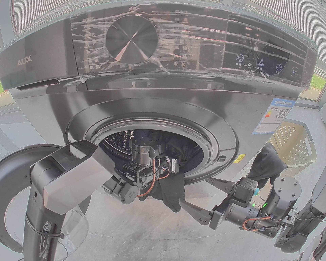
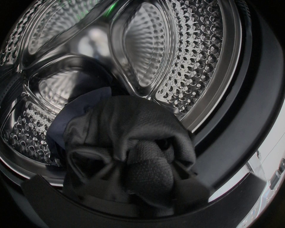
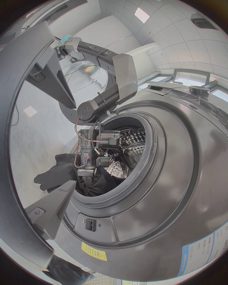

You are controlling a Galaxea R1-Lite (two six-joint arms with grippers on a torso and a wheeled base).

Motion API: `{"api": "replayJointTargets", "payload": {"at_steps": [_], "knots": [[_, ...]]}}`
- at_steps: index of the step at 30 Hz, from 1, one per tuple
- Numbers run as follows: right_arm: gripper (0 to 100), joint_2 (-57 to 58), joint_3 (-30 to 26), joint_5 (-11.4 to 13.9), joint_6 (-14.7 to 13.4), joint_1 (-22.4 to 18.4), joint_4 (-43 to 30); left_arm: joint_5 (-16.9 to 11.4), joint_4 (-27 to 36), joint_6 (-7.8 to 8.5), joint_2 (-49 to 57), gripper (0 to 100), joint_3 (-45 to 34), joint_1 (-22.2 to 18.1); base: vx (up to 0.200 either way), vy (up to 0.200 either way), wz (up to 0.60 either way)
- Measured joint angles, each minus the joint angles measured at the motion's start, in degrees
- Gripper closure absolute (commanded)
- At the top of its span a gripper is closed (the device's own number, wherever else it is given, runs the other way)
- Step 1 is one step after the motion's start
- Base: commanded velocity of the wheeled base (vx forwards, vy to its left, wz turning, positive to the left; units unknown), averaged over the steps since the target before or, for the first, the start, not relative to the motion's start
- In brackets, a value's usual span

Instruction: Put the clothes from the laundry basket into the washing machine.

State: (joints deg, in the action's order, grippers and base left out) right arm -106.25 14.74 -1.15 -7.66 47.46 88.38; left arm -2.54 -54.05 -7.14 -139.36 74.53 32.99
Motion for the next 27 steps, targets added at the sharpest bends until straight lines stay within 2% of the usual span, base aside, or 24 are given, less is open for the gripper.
{"api": "replayJointTargets", "payload": {"at_steps": [4, 10, 16, 20, 21, 27], "knots": [[0, 0.00, 0.02, 0.00, 0.00, -0.05, 0.00, 1.69, 1.01, -1.63, -0.99, 100, 3.88, -0.85, 0.000, 0.000, 0.00], [0, -0.20, 0.13, 0.02, 0.00, 0.00, 0.02, 6.25, 0.77, -4.21, -2.47, 100, 13.86, -2.47, 0.000, 0.000, 0.00], [0, -0.44, 0.22, 0.00, 0.02, 0.02, 0.00, 10.19, 0.46, -5.25, -4.52, 100, 25.58, -4.96, 0.000, 0.000, 0.00], [0, -0.56, 0.22, 0.02, 0.00, 0.00, 0.00, 11.78, 0.41, -5.96, -5.95, 100, 30.65, -6.62, 0.000, 0.000, 0.00], [0, -0.61, 0.22, 0.04, 0.00, 0.00, 0.00, 12.00, 0.41, -6.23, -6.31, 0, 31.37, -6.73, 0.000, 0.000, 0.00], [0, -0.69, 0.22, 0.11, 0.00, -0.02, 0.00, 12.39, -0.22, -6.73, -6.80, 0, 29.66, -6.86, 0.000, 0.000, 0.00]]}}
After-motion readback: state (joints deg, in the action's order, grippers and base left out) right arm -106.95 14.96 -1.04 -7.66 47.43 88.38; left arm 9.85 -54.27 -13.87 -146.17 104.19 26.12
